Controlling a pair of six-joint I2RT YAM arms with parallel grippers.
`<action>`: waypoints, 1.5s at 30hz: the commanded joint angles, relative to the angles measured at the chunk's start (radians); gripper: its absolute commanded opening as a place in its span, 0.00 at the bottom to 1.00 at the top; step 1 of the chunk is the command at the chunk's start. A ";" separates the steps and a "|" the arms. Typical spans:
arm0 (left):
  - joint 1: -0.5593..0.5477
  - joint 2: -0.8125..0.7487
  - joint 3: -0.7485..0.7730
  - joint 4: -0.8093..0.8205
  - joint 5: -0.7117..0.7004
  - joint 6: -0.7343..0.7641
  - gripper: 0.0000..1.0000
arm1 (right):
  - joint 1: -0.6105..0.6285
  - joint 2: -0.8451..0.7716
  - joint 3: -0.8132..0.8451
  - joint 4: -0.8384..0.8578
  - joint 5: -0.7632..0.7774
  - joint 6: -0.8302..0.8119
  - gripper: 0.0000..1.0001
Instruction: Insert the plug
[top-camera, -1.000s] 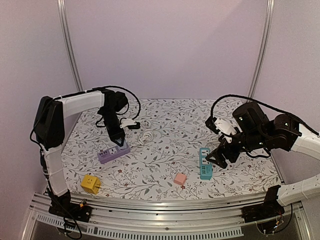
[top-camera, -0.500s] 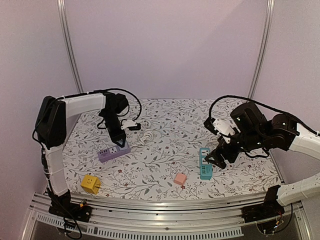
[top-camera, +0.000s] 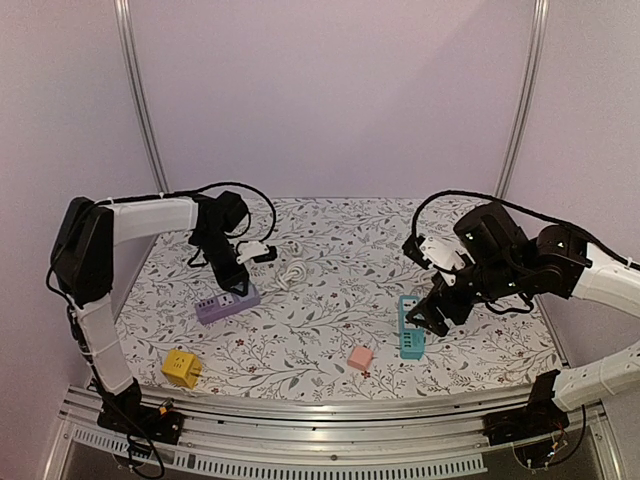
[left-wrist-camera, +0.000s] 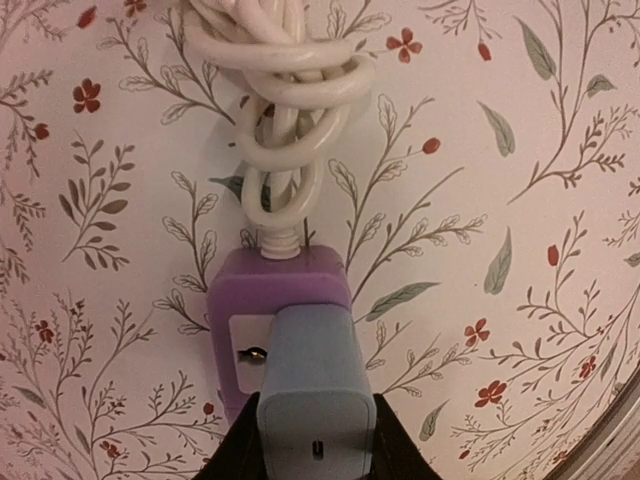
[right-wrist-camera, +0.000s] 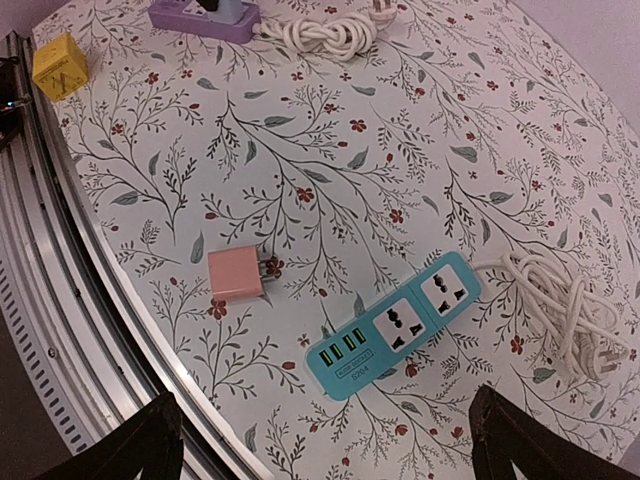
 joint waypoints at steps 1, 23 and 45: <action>-0.002 -0.004 -0.068 0.105 -0.078 -0.011 0.04 | 0.007 0.017 0.027 0.003 0.006 -0.003 0.99; -0.011 -0.271 -0.095 0.152 -0.008 -0.159 1.00 | 0.007 0.014 -0.028 0.031 0.007 -0.054 0.99; -0.053 -0.735 -0.142 0.062 -0.231 -1.050 0.99 | 0.048 0.156 0.202 -0.245 0.145 0.444 0.99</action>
